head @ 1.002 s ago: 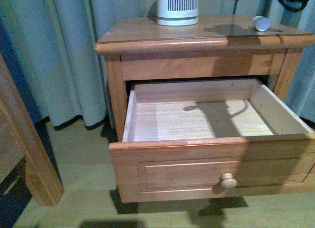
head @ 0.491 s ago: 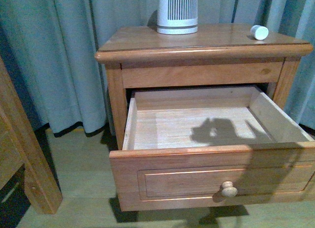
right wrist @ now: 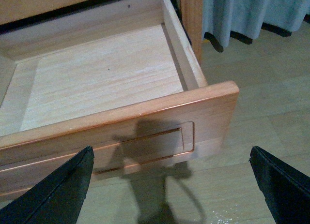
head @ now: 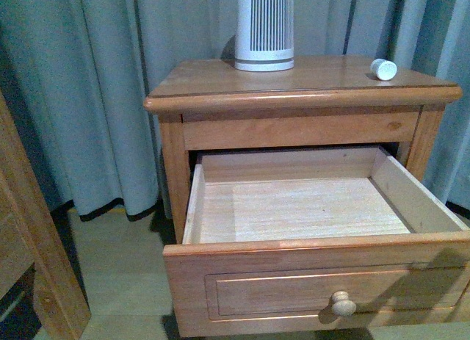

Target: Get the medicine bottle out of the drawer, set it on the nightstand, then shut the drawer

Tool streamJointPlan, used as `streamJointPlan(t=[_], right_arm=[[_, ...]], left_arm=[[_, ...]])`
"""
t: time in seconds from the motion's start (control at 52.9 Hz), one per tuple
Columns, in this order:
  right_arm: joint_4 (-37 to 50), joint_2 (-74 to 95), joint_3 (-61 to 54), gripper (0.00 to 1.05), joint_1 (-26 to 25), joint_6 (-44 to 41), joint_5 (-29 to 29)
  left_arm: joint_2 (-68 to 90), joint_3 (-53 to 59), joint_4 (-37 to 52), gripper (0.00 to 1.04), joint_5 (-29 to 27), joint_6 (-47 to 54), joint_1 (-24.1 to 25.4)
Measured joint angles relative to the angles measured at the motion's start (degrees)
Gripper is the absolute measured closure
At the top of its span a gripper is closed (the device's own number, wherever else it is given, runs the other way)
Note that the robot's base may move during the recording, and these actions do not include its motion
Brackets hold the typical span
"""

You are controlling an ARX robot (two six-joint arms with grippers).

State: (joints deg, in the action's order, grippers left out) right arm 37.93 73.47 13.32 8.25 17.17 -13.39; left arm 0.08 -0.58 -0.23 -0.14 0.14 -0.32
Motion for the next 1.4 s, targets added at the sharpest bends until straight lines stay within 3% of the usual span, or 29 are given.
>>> streamJointPlan(t=[0.17, 0.397, 0.624, 1.059, 1.399], right_arm=[[11.6, 17.6, 3.9, 0.07, -0.4, 0.1, -0.2], [15.5, 29.9, 13.1, 0.07, -0.7, -0.3, 0.4], [13.8, 41.8, 28.9, 0.07, -2.2, -2.0, 1.2], [2.9, 59.2, 61.2, 0.07, -4.0, -4.1, 2.5], [2.3, 59.0, 60.8, 0.07, -4.1, -4.5, 2.9]], left_arm=[[0.0, 0.0, 0.0, 0.07, 0.0, 0.0, 0.0], [0.0, 0.0, 0.0, 0.07, 0.0, 0.0, 0.0], [0.0, 0.0, 0.0, 0.07, 0.0, 0.0, 0.0], [0.0, 0.0, 0.0, 0.07, 0.0, 0.0, 0.0], [0.0, 0.0, 0.0, 0.07, 0.0, 0.0, 0.0]])
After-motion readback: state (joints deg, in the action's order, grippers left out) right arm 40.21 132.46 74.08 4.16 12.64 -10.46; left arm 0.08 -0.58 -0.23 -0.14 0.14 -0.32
